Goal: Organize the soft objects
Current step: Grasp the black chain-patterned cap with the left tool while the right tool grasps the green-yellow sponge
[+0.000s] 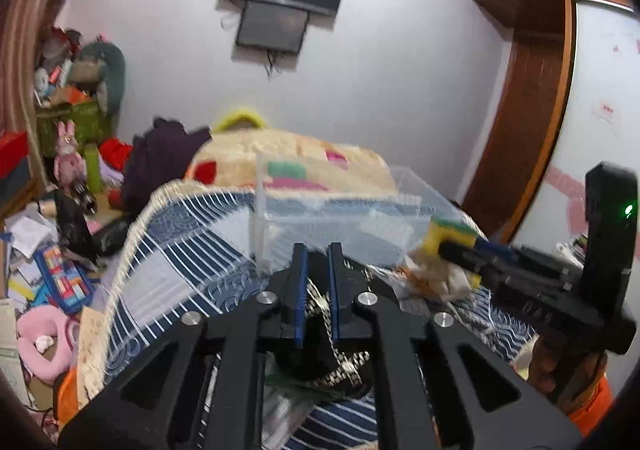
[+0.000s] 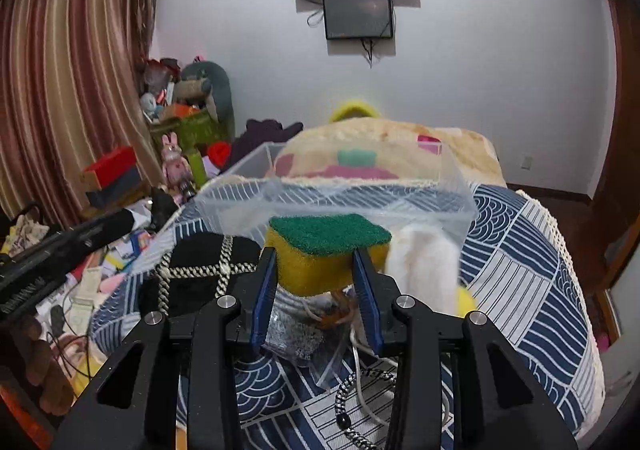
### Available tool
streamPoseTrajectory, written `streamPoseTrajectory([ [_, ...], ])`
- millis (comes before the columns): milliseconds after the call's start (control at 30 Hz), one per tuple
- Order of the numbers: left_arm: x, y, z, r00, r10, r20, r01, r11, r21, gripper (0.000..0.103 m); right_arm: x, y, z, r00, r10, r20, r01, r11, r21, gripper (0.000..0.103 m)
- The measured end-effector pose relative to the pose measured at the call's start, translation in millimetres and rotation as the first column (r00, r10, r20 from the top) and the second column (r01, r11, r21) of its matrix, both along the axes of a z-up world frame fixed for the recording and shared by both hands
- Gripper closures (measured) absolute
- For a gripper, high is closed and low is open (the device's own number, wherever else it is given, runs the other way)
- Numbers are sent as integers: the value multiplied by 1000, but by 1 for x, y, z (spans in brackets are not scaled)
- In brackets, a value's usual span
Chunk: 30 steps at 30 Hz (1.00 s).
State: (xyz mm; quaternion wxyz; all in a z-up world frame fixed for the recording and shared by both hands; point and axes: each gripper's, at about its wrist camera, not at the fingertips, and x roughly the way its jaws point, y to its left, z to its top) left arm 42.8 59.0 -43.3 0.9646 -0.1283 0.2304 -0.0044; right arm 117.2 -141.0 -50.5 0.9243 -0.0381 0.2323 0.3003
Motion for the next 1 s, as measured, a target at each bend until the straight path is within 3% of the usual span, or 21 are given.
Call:
streamPoseTrajectory([
  [33,3,0,-3,1000,-8,-18,8,1000,-13,75,-1,0,1,1000,1,4,-1,1000,6,68],
  [67,5,1,-7,999,-14,-32,13,1000,-26,53,-1,-1,3,1000,0,9,0,1000,9,68],
  [133,11,0,-13,998,2,-56,-4,999,-38,28,-3,-3,5,1000,0,16,0,1000,17,68],
  [167,11,-1,-15,998,8,-56,-10,999,-37,27,-2,-5,5,1000,3,16,-3,1000,22,68],
  [300,26,-5,-25,996,-16,-93,13,999,-32,27,-3,-8,5,1000,5,19,-5,1000,28,68],
  [400,39,-14,-38,991,-12,-135,15,1000,15,30,0,-11,3,1000,5,5,-5,999,40,68],
  [467,43,-21,-43,989,3,-145,5,998,58,60,1,-14,1,1000,1,-3,-1,999,42,68],
  [633,33,-20,-39,994,6,-107,1,998,70,84,2,-18,-1,1000,-8,-13,8,999,47,68],
  [767,19,-20,-21,998,29,-51,-23,994,106,87,1,-21,2,1000,-11,-14,12,998,57,68],
  [1000,10,-14,18,999,0,41,-3,996,91,87,0,-24,21,999,-17,39,15,999,48,68],
])
